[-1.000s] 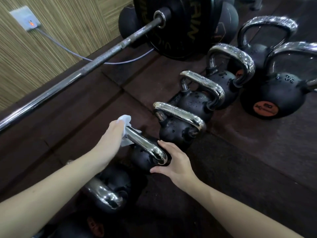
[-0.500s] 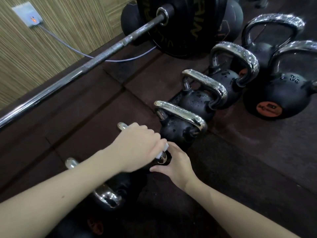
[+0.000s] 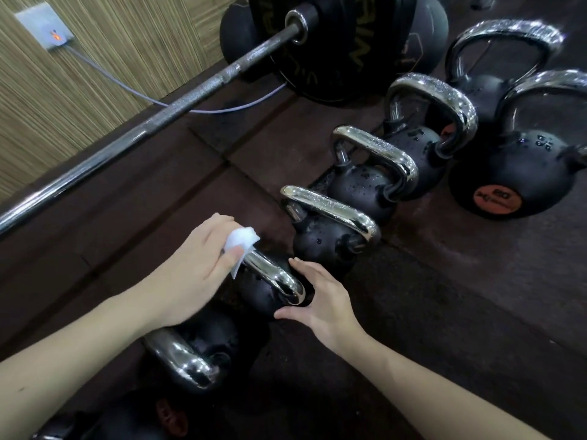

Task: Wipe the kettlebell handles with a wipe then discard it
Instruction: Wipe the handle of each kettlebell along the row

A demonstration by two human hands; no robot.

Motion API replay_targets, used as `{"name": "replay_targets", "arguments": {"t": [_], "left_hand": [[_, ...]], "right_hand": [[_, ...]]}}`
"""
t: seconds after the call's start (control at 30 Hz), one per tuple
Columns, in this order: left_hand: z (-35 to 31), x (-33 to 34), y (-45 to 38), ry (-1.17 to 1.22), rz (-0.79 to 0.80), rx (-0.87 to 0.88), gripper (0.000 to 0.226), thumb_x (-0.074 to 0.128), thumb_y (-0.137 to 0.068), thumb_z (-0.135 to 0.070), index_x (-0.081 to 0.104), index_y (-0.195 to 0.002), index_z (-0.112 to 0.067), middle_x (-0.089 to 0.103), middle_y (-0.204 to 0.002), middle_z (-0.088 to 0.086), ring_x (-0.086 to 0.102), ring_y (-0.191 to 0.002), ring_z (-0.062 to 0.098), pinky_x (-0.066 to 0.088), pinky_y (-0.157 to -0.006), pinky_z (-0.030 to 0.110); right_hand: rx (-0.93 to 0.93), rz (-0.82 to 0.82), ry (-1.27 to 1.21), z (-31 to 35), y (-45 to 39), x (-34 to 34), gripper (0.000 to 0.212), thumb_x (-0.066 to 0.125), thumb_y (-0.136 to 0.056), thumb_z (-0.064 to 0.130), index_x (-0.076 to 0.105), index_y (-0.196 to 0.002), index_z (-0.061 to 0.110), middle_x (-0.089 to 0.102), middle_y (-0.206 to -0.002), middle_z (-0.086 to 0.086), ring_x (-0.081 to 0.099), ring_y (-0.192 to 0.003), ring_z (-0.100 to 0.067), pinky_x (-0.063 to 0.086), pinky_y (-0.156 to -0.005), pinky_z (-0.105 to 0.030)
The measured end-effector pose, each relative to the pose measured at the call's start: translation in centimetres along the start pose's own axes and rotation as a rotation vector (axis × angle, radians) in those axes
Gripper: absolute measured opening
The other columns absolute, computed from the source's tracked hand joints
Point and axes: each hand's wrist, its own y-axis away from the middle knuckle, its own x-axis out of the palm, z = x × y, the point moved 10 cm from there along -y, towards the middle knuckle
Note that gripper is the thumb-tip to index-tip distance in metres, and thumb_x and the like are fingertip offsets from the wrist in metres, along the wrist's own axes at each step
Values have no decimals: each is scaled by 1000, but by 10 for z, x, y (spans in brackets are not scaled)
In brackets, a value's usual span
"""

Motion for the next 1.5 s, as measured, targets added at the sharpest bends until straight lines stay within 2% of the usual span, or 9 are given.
{"name": "replay_targets", "arguments": {"t": [0.17, 0.27, 0.47, 0.7, 0.87, 1.0, 1.1, 1.37, 1.5], "left_hand": [[-38, 16, 8, -530, -30, 301, 50, 32, -107, -50, 45, -149, -27, 47, -147, -5, 30, -155, 23, 21, -127, 40], [-65, 33, 2, -693, -40, 445, 47, 35, -107, -50, 57, -133, -18, 60, -119, 3, 61, -119, 29, 37, -118, 50], [-90, 36, -13, -756, -39, 563, 56, 19, -109, -57, 56, -101, -16, 52, -84, 1, 52, -75, 25, 50, -80, 46], [-26, 1, -20, -346, -79, 196, 46, 16, -109, -46, 60, -100, -37, 54, -92, -12, 50, -92, 12, 43, -88, 39], [18, -1, -27, 310, -92, -143, 53, 15, -111, -38, 54, -86, -13, 50, -77, 5, 42, -69, 16, 42, -67, 37], [-14, 3, -16, -61, -123, -71, 42, 21, -109, -38, 60, -101, -25, 60, -111, -3, 51, -125, 22, 39, -112, 47], [-36, 23, 0, -368, -27, 18, 63, 14, -105, -62, 54, -140, -27, 45, -152, -6, 13, -159, 18, 8, -130, 44], [-95, 39, -6, -667, -25, 333, 42, 23, -108, -50, 60, -107, -30, 55, -97, -6, 56, -93, 22, 22, -123, 61], [-32, 9, -31, -579, 3, 5, 33, 27, -110, -27, 59, -115, -31, 57, -99, -3, 58, -104, 31, 28, -117, 67]], "right_hand": [[5, 2, 45, 1, -2, 0, 98, 99, -58, 39, 56, -146, 31, 53, -140, 27, 43, -131, 19, 31, -117, -10], [13, 14, 83, 2, -3, 0, 95, 97, -60, 44, 56, -144, 33, 52, -141, 29, 45, -132, 16, 35, -116, -15], [23, 23, 94, 2, -4, -1, 94, 96, -61, 47, 55, -144, 36, 53, -140, 29, 48, -130, 11, 40, -113, -18], [0, 0, 26, 3, -1, 0, 97, 99, -58, 34, 57, -145, 25, 55, -141, 21, 49, -133, 8, 37, -118, -20], [-11, -2, 24, 2, 0, 0, 98, 99, -58, 34, 56, -146, 23, 56, -141, 18, 50, -133, 7, 38, -117, -22], [-10, 20, 53, 2, -2, 2, 99, 99, -58, 37, 55, -147, 26, 54, -140, 22, 49, -132, 7, 37, -116, -18], [-1, 28, 82, 3, -4, 2, 99, 99, -58, 38, 55, -146, 27, 53, -139, 24, 49, -130, 7, 35, -114, -13], [22, 28, 94, 4, -5, 0, 86, 98, -57, 43, 61, -134, 33, 58, -127, 24, 57, -120, 4, 48, -105, -24], [19, 36, 99, 5, -6, 1, 97, 99, -57, 38, 57, -144, 28, 55, -134, 23, 51, -126, 5, 33, -108, -5]]}}
